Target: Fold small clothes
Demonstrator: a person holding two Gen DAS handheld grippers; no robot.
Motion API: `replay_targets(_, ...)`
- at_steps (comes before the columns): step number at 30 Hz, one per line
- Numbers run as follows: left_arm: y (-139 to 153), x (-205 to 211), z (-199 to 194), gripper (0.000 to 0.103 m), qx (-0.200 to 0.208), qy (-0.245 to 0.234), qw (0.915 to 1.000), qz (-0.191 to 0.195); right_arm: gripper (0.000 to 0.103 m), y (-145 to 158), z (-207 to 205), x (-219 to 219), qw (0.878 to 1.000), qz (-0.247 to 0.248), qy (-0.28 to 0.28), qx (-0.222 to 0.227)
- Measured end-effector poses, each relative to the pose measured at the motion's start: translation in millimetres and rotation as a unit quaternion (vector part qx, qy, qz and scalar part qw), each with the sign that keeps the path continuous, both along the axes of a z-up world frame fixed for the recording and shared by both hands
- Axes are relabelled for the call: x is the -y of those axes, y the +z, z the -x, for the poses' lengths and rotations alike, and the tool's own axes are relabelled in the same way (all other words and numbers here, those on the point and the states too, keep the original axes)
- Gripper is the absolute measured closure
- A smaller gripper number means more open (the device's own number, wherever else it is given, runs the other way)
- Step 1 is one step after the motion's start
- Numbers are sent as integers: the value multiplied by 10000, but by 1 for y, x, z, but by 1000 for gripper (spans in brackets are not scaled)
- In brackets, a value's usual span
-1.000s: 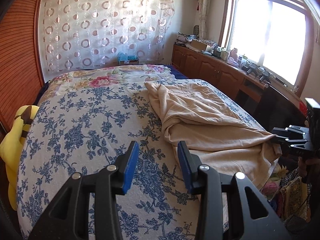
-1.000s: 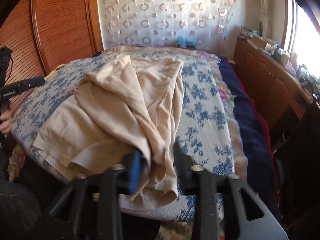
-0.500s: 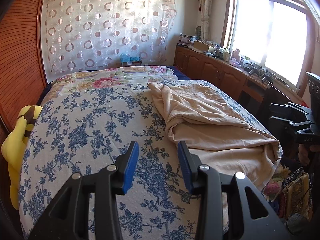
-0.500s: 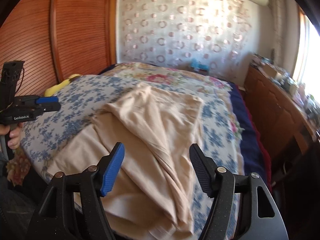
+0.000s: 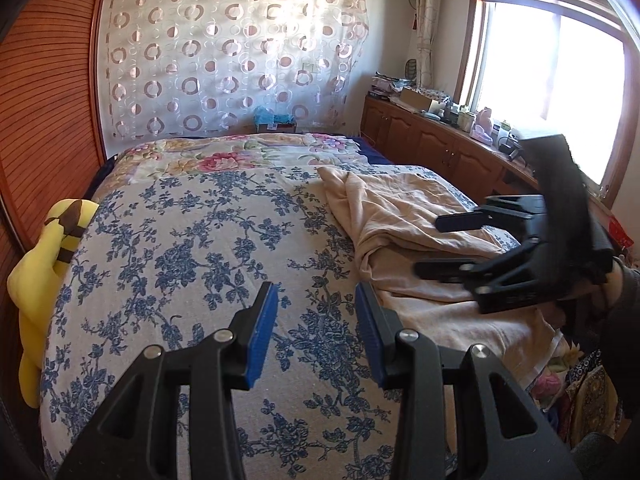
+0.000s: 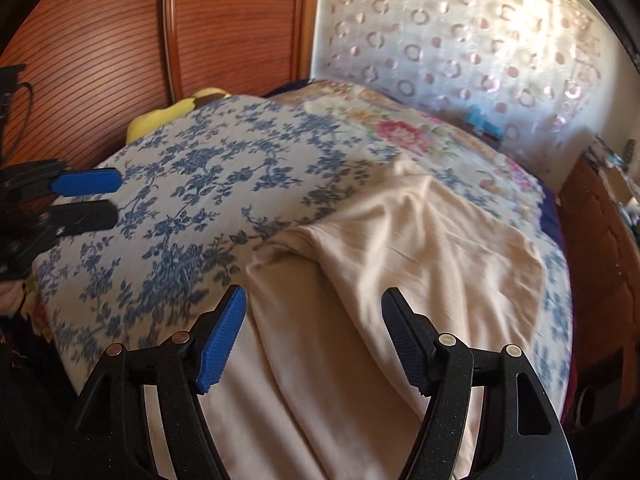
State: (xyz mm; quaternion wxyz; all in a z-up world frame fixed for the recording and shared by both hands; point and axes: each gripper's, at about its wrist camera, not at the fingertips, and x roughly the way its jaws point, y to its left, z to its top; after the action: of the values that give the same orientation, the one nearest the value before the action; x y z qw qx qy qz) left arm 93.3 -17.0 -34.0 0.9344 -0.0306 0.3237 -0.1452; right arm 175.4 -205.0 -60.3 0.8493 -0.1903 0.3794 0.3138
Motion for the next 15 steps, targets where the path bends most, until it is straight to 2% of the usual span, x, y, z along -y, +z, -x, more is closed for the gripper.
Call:
replay_targets(6,-6,-6,0,64,-56,20,10000,35,31,-21,-10,-26,9989,315,274,-213)
replay_targets(11,-9,-7,-1,64,-86,19,9999,51,32,-33,-10,-33,9971,667,317,-174)
replay_targets(12,-10,-8,-1,64,-91,15,9999,55,37,-33,-11,-32,9971,656,319,-191)
replay_targets(14,-11,-8,-1,64,-100,5,9999,54,58,-33,-13,-29,9973,632,306,-207)
replay_targets(15,-11,-6,0,64,-105,-1,9999,53,65,-32,-14,-27,9974,615,292,-228)
